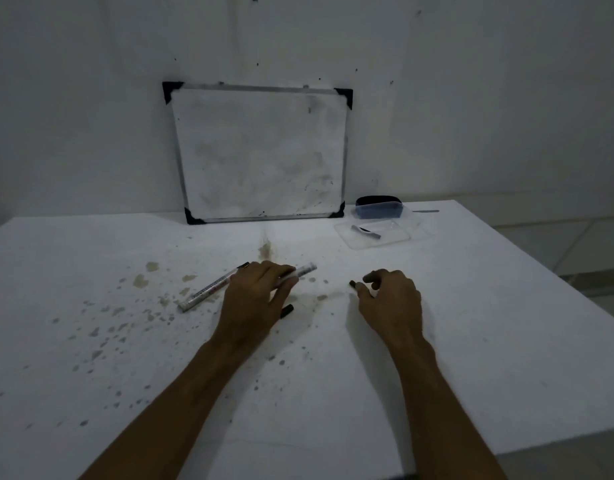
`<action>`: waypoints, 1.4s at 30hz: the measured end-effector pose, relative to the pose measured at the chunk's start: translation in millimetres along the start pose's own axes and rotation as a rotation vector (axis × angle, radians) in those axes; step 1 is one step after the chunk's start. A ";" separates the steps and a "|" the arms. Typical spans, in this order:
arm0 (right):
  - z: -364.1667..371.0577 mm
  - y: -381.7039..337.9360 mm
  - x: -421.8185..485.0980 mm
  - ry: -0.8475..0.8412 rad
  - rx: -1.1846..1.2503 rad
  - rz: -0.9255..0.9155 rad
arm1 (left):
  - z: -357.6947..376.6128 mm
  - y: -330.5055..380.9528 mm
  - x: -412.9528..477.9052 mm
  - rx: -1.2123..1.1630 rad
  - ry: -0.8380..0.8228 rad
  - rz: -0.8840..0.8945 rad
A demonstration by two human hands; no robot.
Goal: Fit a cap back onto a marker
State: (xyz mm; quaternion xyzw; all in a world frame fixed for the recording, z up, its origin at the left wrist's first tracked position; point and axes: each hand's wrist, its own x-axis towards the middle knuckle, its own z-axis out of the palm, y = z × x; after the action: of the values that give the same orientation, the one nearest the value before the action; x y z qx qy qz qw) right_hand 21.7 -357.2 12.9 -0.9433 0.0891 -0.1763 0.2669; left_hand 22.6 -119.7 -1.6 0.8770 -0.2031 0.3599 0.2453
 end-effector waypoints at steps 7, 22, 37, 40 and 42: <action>11.6 -9.0 -6.8 0.013 -0.086 -0.028 | -3.4 -8.1 -3.1 -0.400 -0.038 -0.400; 42.2 -37.5 12.8 -0.619 1.511 0.259 | -5.5 -23.6 2.2 -0.879 -0.112 -0.677; 35.1 -30.8 8.8 -0.457 1.460 0.318 | -15.6 -17.5 -0.5 -0.745 -0.122 -0.553; 35.5 -29.6 10.2 -0.429 1.429 0.309 | -16.4 -17.8 -2.4 -0.730 -0.135 -0.531; 34.3 -27.4 9.9 -0.423 1.386 0.273 | -15.3 -17.5 -4.5 -0.705 -0.141 -0.521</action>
State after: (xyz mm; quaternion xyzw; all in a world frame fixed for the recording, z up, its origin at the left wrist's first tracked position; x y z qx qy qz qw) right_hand 45.8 -320.5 3.0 -0.5524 0.0203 0.0284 0.8328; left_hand 20.7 -96.1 -0.4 0.7841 -0.1018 0.1342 0.5974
